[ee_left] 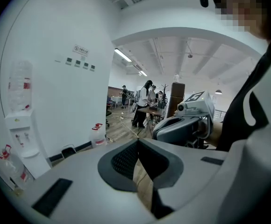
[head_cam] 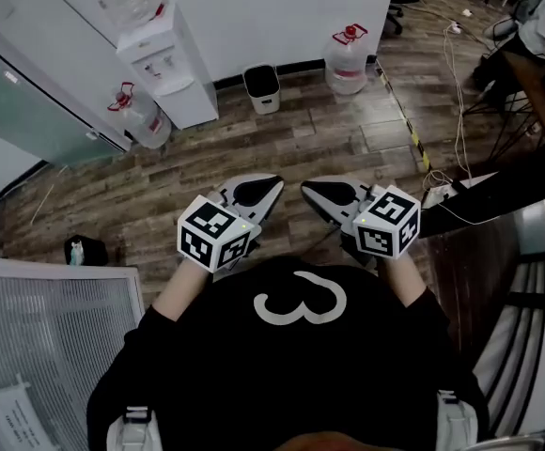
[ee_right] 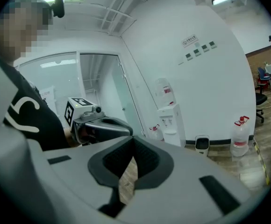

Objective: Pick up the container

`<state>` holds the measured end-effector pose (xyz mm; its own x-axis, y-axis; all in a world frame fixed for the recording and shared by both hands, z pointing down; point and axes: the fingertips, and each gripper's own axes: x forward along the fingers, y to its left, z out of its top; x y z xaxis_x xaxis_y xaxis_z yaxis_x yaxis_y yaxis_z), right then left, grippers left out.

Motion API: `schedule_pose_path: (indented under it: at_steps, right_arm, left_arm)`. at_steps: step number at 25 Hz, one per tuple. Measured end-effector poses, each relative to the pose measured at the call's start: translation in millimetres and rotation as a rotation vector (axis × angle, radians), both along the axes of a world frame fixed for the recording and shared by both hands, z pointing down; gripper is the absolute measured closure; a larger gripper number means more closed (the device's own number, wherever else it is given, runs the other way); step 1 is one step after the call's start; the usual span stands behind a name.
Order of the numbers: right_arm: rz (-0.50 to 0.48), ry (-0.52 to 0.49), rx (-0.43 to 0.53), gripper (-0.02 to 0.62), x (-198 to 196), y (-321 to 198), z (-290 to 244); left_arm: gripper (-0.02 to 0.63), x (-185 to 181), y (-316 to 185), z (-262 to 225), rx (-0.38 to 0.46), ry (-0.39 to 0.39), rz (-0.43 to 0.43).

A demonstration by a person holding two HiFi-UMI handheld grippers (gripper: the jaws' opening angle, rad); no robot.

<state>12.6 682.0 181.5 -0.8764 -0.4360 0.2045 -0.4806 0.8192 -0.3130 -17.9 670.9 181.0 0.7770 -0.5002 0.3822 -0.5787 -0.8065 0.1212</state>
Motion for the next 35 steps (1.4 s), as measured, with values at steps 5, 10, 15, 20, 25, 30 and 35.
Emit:
schedule_pose_path:
  at_steps: [5,10,15,20,25,30,35]
  right_arm:
    - [-0.005,-0.026,0.02,0.571,16,2,-8]
    - [-0.001,-0.047,0.007,0.571,25,-6,-6]
    - [0.004,-0.059,-0.011,0.571,27,-34,0]
    - [-0.007,-0.054,-0.054,0.571,17,-71,19]
    - [0.0,-0.045,-0.088,0.571,5,-130,33]
    - [0.012,-0.043,-0.139,0.571,-11,-209,44]
    - [0.008,-0.025,-0.185,0.571,-35,-286,58]
  left_arm:
    - [0.591,17,4,-7,0.033,-0.01,0.007]
    - [0.591,23,-3,-4,0.022,-0.015,0.002]
    - [0.591,28,-29,2,0.025,-0.037,0.011]
    - [0.591,21,-66,22,-0.02,-0.036,0.012]
    - [0.591,11,-126,36,-0.054,-0.027,0.018]
    - [0.591,-5,-204,49,-0.102,-0.039,0.028]
    - [0.591,-31,-285,63,-0.15,-0.029,0.012]
